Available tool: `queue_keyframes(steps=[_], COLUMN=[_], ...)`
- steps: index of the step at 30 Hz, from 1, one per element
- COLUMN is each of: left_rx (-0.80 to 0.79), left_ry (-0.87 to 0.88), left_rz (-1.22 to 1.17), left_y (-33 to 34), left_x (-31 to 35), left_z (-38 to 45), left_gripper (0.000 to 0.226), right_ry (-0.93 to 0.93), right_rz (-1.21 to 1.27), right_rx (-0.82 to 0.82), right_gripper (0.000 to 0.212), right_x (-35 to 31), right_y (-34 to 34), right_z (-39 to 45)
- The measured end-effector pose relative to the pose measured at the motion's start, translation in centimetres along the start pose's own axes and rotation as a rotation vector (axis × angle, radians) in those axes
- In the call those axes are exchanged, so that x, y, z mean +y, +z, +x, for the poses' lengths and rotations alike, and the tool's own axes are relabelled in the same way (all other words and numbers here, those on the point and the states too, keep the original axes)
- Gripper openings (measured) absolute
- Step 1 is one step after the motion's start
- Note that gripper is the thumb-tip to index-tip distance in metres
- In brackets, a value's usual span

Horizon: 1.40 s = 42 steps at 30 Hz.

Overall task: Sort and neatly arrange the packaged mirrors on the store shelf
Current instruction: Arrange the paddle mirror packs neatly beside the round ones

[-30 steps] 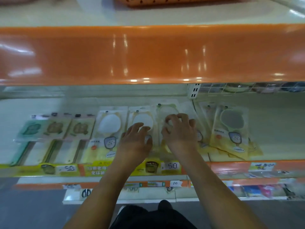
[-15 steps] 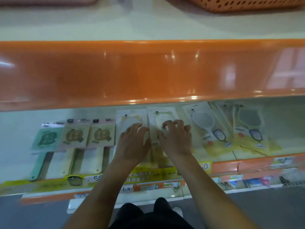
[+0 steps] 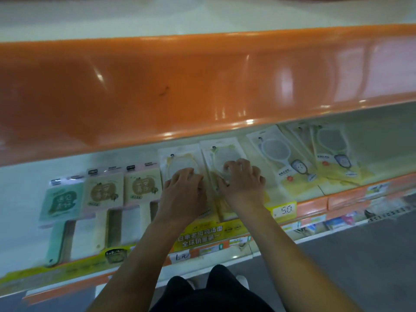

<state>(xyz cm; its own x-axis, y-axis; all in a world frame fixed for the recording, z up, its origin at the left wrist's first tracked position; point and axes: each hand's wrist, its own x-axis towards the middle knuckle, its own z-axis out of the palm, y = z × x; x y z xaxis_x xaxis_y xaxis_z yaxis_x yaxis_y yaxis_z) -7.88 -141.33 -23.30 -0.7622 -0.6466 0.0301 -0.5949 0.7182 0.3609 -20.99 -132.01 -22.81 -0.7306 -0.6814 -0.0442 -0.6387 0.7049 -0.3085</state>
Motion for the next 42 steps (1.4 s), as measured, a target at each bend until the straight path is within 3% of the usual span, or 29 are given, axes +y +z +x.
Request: queue_keyframes(steps=[21, 42], left_rx=[-0.021, -0.032], left_ry=[-0.148, -0.118], left_rz=[-0.011, -0.010], left_y=[-0.3, -0.7], left_x=[2.1, 1.6], left_z=[-0.6, -0.5], left_gripper=[0.034, 0.035], right_ry=[-0.088, -0.115], right_rz=[-0.034, -0.031], right_rx=[-0.155, -0.139], right_gripper=[0.038, 0.041], right_x=[0.8, 0.8], right_y=[-1.1, -0.8], right_z=[1.0, 0.3])
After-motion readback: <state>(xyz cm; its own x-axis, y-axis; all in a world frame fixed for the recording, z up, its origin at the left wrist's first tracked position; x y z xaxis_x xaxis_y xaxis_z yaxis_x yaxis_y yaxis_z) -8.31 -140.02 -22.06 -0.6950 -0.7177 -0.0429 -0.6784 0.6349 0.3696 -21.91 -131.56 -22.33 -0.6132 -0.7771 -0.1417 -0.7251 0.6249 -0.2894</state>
